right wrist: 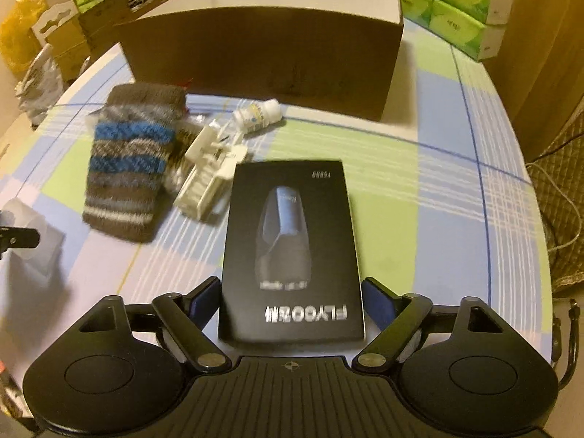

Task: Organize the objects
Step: 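Carry both held items into the brown box and release them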

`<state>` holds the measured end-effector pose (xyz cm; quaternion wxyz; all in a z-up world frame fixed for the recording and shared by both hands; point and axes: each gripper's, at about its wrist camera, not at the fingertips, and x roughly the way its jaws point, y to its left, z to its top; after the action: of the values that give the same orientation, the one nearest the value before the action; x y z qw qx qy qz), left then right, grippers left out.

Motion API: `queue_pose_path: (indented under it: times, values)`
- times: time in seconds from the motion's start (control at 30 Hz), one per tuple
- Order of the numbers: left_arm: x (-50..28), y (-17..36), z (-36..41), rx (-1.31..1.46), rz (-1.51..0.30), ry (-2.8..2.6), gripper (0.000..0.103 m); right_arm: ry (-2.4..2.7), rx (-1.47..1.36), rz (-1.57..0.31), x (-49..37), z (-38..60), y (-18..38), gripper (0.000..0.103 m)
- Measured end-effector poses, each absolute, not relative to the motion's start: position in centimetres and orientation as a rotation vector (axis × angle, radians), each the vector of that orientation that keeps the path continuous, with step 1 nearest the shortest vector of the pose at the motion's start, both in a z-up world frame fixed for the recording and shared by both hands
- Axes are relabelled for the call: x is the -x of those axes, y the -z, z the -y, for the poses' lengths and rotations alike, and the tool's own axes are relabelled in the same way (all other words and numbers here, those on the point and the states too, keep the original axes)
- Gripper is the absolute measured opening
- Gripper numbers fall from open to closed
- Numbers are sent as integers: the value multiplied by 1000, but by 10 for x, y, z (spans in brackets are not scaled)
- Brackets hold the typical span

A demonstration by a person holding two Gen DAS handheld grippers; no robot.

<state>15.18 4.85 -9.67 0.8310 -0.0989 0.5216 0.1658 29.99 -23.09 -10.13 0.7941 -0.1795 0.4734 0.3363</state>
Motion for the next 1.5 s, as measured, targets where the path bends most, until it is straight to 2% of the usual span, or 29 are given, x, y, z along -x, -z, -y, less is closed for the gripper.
queue_pose_path:
  times: [0.33,0.4,0.6,0.9,1.17,1.5]
  values:
    - [-179,75,-65,165,-1047,-264,69,-666,431,-1024,-320,191,110,84]
    - [-183,72,-69,161,-1038,-252,69,-651,442,-1030,-321,189,112,79]
    - [-200,62,-74,139,-1013,-215,69,-640,403,-1058,-325,195,109,76]
    - [-237,29,-68,83,-919,-125,69,-673,265,-994,-334,203,49,76]
    - [-295,-1,-72,33,-822,-93,69,-731,189,-877,-379,178,-7,76]
    - [-378,-9,-90,5,-811,-108,69,-715,152,-799,-453,124,-29,76]
